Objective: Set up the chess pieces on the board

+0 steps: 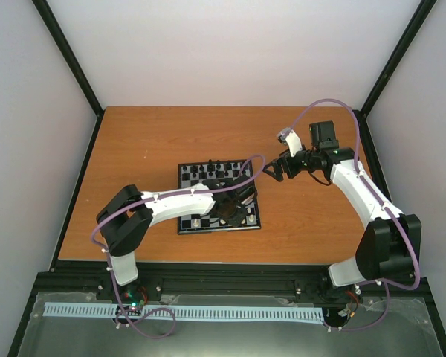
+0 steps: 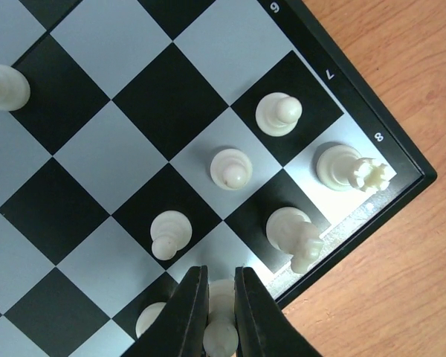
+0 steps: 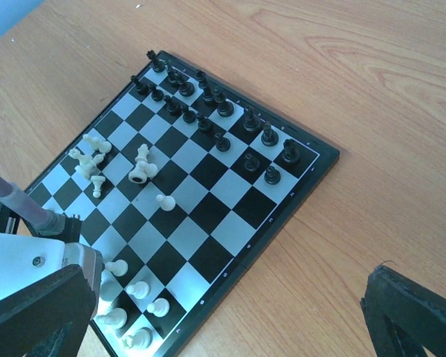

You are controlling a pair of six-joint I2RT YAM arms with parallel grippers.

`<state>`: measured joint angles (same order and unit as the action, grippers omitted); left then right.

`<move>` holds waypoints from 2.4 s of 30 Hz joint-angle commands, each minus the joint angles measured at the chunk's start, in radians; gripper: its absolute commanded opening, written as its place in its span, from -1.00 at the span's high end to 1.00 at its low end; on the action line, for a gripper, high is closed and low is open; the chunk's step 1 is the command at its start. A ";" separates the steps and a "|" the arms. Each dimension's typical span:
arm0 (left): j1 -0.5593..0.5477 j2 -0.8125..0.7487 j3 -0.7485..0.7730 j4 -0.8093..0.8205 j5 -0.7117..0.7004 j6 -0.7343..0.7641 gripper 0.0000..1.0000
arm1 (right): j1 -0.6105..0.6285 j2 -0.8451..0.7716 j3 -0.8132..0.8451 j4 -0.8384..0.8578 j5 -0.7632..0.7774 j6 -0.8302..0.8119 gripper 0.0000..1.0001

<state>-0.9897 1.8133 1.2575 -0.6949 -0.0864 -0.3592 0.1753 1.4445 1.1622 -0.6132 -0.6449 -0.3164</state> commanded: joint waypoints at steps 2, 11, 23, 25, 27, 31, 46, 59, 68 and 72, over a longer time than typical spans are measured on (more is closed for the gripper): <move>-0.012 0.018 0.038 0.015 -0.003 0.005 0.88 | -0.013 -0.015 -0.004 -0.002 -0.027 -0.002 -1.00; -0.011 0.043 0.028 0.026 -0.010 0.001 0.84 | -0.014 -0.006 -0.004 -0.008 -0.039 -0.006 -1.00; -0.011 0.052 0.036 0.007 -0.017 -0.002 0.67 | -0.016 -0.001 -0.002 -0.015 -0.042 -0.008 -1.00; -0.012 0.041 0.037 -0.002 -0.016 -0.005 0.60 | -0.016 -0.001 -0.001 -0.015 -0.045 -0.008 -1.00; -0.012 0.024 0.038 -0.010 -0.013 -0.005 0.55 | -0.016 -0.001 -0.001 -0.015 -0.045 -0.008 -1.00; -0.011 -0.018 0.058 -0.045 -0.014 -0.007 0.49 | -0.016 -0.001 -0.002 -0.017 -0.046 -0.009 -1.00; 0.039 -0.335 0.209 -0.218 -0.183 0.104 0.01 | -0.031 -0.086 0.055 -0.046 -0.047 -0.119 -1.00; 0.463 -0.486 -0.034 -0.036 -0.046 0.027 -0.09 | 0.307 0.137 0.135 -0.109 0.144 -0.220 0.11; 0.468 -0.530 -0.050 -0.035 -0.114 0.023 -0.11 | 0.483 0.425 0.322 -0.141 0.267 -0.173 0.36; 0.491 -0.538 -0.046 -0.048 -0.167 0.005 -0.11 | 0.506 0.529 0.406 -0.161 0.309 -0.162 0.40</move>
<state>-0.5213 1.3010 1.2018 -0.7555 -0.1913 -0.3237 0.6571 1.9079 1.4906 -0.7456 -0.4076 -0.4976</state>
